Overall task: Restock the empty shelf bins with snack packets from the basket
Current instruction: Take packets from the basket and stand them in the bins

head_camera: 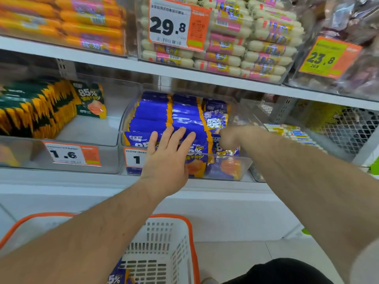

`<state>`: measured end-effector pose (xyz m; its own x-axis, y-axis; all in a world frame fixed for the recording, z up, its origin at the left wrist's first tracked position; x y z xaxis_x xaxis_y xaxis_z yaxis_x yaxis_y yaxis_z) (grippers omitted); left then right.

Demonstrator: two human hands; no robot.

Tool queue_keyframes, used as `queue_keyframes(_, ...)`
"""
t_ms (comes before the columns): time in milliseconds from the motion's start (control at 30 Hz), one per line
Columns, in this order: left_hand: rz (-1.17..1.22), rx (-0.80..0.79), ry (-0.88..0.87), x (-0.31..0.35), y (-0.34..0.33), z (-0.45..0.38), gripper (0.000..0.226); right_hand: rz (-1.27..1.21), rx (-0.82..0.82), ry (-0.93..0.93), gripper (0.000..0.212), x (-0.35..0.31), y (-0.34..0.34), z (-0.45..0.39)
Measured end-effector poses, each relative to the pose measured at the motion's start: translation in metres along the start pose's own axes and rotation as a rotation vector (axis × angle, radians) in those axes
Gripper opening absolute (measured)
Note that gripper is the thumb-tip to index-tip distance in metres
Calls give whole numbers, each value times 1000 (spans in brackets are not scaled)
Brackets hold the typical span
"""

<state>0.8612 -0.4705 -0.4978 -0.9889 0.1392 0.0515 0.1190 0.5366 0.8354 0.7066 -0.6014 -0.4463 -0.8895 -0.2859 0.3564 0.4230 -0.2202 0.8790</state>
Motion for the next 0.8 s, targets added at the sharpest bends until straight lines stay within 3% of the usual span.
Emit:
queue_keyframes(167, -7, -30, 12, 2, 4, 0, 81, -65, 5, 58, 29, -4, -20, -31)
queue_keyframes(333, 8, -177, 23, 4, 11, -2, 78, -183, 112, 22, 27, 1, -15, -23)
queue_keyframes(433, 76, -238, 2, 3, 21, -6, 78, -377, 326, -30, 26, 3, 3, -5)
queue_keyframes(533, 194, -247, -34, -2, 37, -3, 77, -646, 648, -71, 31, -11, 22, 33)
queue_keyframes(667, 313, 16, -118, -26, 61, 26, 67, -842, 1043, 69, 20, -63, 36, 95)
queue_keyframes(733, 321, 29, -58, -50, 66, 47, 59, -919, 1124, 200, 17, -101, 35, 115)
queue_keyframes(800, 322, -134, 29, -78, 63, 70, 50, -984, 1109, 326, 17, -146, 25, 124)
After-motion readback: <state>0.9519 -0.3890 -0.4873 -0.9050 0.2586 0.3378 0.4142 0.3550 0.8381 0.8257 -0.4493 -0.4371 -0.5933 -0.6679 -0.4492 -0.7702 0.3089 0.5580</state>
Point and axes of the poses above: each hand's wrist, its own z-axis away from the middle knuckle, its own y-axis out of the back of the hand, x = y × z, the point moved 4 cm from there along -z, towards the middle knuckle, and after that the axes turned 1 degree about z, right-handed, at the moved point
